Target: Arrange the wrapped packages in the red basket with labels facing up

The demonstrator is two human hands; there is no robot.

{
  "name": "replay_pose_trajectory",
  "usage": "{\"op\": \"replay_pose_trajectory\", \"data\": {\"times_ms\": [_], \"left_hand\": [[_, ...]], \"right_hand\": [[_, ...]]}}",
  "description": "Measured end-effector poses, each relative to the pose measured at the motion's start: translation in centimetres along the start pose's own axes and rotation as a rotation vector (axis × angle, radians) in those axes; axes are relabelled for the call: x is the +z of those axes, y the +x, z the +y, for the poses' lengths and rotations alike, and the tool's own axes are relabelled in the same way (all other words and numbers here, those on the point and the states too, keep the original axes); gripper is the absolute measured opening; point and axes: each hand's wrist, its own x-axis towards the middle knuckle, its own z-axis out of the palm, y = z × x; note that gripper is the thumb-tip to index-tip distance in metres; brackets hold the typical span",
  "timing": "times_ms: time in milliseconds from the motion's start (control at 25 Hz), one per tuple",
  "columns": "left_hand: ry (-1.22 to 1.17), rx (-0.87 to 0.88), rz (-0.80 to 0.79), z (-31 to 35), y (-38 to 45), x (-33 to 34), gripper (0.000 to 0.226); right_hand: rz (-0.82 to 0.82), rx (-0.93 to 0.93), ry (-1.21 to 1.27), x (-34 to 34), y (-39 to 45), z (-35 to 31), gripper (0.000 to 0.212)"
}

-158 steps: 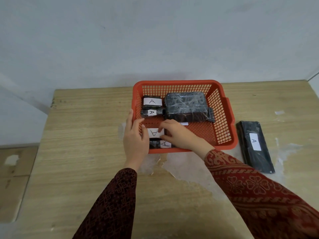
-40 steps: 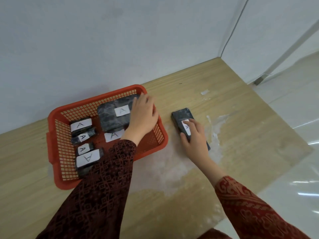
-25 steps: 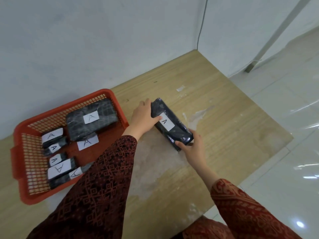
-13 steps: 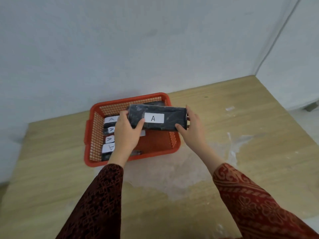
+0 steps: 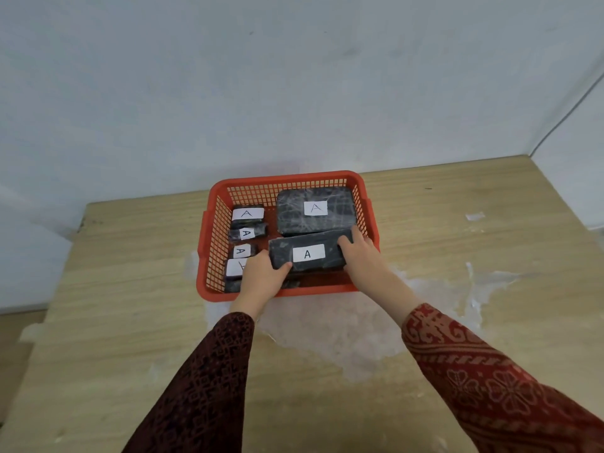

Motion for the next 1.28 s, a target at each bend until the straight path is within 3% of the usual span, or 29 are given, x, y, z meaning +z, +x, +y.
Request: {"op": "replay_pose_trajectory", "data": {"times_ms": [280, 400, 600, 680, 800, 880, 1040, 1120, 1280], "left_hand": [[0.126, 0.006, 0.05, 0.1, -0.1, 0.6, 0.039], [0.127, -0.004, 0.051, 0.3, 0.3, 0.8, 0.039], [0.161, -0.042, 0.015, 0.3, 0.9, 0.5, 0.058], [0.261, 0.013, 0.062, 0.8, 0.5, 0.5, 0.056], [0.321, 0.243, 0.146, 2.0, -0.7, 1.2, 0.033], [0.325, 0.298, 0.106, 2.5, -1.7, 1.9, 0.027], [0.486, 0.148, -0.179, 2.3, -3.2, 3.0, 0.052], [0.546, 0.141, -0.243, 2.7, -3.7, 2.8, 0.057], [0.542, 0.133, -0.246, 2.7, -4.7, 1.2, 0.059]], "right_hand": [[-0.054, 0.032, -0.177, 0.4, 1.2, -1.4, 0.066], [-0.076, 0.032, -0.144, 0.7, 1.4, -1.4, 0.062], [-0.066, 0.018, -0.034, 1.0, 0.1, -1.2, 0.048], [-0.111, 0.042, 0.019, 1.8, -0.8, -1.1, 0.054], [-0.214, 0.025, -0.003, 2.5, -1.1, -0.6, 0.065], [-0.282, -0.001, -0.074, 2.6, -0.8, -0.4, 0.068], [-0.444, -0.002, -0.119, 2.3, 0.0, -0.4, 0.076], [-0.518, -0.002, -0.106, 1.6, 0.3, -0.5, 0.078], [-0.415, -0.124, -0.134, -1.2, 0.5, -0.1, 0.063]]}}
